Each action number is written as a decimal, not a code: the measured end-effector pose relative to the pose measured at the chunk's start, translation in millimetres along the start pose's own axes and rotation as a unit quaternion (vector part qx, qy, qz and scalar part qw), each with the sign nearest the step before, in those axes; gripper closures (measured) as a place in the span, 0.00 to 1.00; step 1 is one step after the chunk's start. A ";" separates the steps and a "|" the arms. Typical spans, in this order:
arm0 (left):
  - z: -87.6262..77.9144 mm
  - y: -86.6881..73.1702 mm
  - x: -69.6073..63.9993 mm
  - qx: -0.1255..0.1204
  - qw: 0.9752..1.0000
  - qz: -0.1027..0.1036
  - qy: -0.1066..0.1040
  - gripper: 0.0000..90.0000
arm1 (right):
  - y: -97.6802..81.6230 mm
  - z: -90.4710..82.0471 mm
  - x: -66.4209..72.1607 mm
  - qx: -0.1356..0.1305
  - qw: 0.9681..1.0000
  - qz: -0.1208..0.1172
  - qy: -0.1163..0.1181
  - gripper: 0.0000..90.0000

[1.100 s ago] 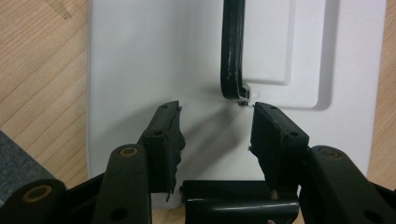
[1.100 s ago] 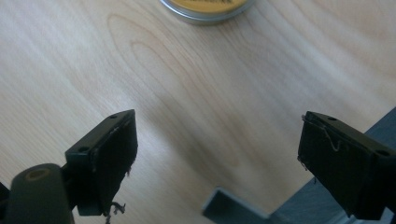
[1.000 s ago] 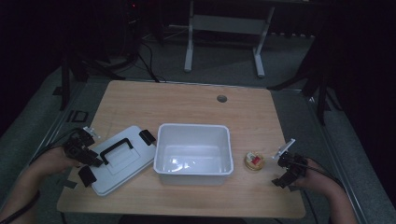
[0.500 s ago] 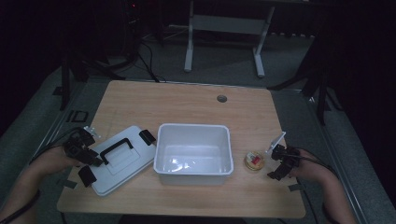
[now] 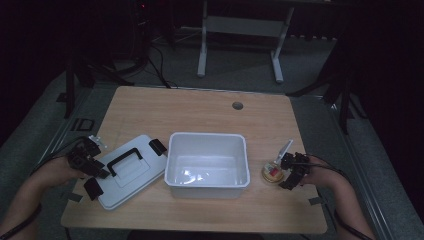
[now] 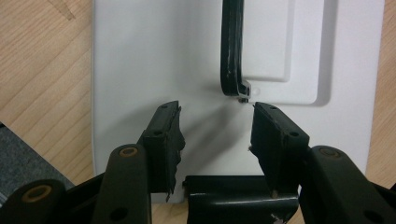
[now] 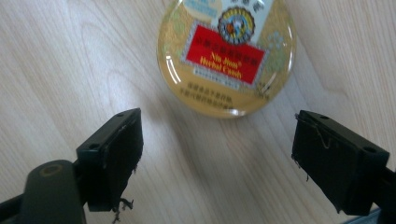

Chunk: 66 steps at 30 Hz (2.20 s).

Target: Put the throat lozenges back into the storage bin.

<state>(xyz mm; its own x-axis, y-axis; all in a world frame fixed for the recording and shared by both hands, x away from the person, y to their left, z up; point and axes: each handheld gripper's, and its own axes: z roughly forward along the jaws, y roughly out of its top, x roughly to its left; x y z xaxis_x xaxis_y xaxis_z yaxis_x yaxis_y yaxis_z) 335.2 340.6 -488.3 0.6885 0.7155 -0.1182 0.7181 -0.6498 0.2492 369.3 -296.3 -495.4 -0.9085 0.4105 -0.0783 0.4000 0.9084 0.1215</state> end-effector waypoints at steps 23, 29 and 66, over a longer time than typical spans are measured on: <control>-1.4 -3.8 2.6 0.004 1.000 0.000 0.001 0.58 | 41.9 22.4 -5.2 0.028 0.999 -0.028 0.016 0.21; -1.6 -3.0 2.5 0.003 1.000 -0.001 0.000 0.58 | 45.3 23.5 -4.1 0.033 0.999 -0.040 0.013 0.21; -7.8 -1.2 0.5 0.009 1.000 0.004 0.008 0.57 | 63.5 -81.5 38.2 0.062 0.989 -0.134 0.007 0.22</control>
<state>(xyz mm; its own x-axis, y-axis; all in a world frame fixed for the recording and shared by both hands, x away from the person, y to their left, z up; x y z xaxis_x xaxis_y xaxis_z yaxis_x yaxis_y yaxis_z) 333.9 343.7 -481.2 0.6922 0.7145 -0.1019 0.7148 -0.6593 0.2332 350.1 -229.4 -410.0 -0.9851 0.1533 -0.0781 0.1556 0.9875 -0.0249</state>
